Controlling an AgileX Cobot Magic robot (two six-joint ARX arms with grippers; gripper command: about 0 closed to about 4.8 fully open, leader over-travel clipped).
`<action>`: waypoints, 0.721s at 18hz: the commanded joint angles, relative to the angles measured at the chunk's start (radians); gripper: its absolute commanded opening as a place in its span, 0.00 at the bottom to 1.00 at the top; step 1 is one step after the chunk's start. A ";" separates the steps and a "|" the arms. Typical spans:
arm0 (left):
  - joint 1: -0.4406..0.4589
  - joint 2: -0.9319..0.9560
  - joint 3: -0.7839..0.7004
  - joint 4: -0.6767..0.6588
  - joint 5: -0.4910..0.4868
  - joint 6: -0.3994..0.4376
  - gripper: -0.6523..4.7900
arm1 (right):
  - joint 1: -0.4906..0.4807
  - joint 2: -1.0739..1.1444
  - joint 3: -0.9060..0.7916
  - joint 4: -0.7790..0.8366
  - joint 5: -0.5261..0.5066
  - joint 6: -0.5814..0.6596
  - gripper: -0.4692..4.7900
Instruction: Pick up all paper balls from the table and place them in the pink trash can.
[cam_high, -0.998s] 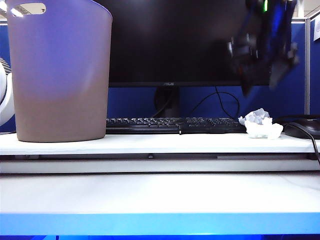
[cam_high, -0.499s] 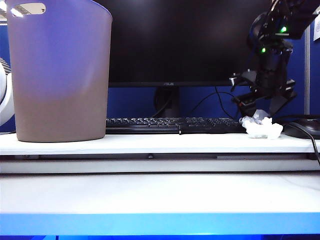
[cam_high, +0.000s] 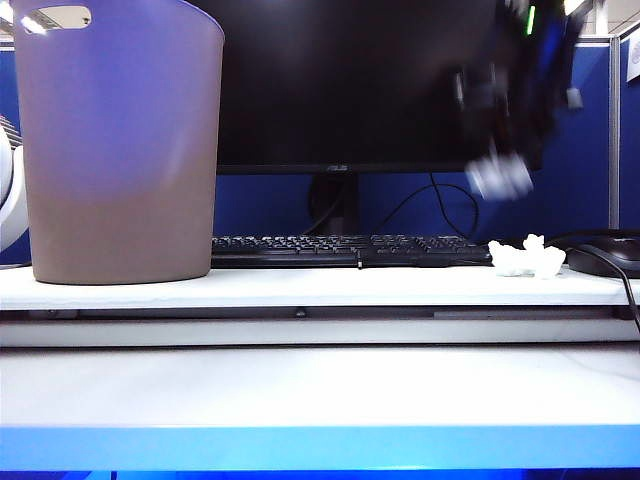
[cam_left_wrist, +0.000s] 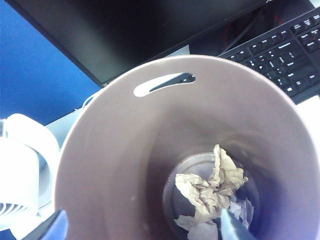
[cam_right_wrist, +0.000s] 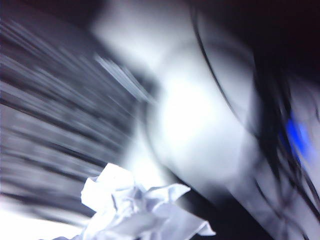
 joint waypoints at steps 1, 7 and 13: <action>0.000 -0.003 0.003 0.014 -0.029 0.000 0.86 | 0.051 -0.118 0.129 0.013 -0.649 0.166 0.09; 0.000 -0.125 0.004 0.002 -0.074 0.016 0.84 | 0.407 -0.106 0.214 0.311 -0.682 0.257 0.09; 0.000 -0.385 0.010 0.005 -0.032 -0.003 0.84 | 0.526 0.083 0.214 0.560 -0.651 0.400 0.80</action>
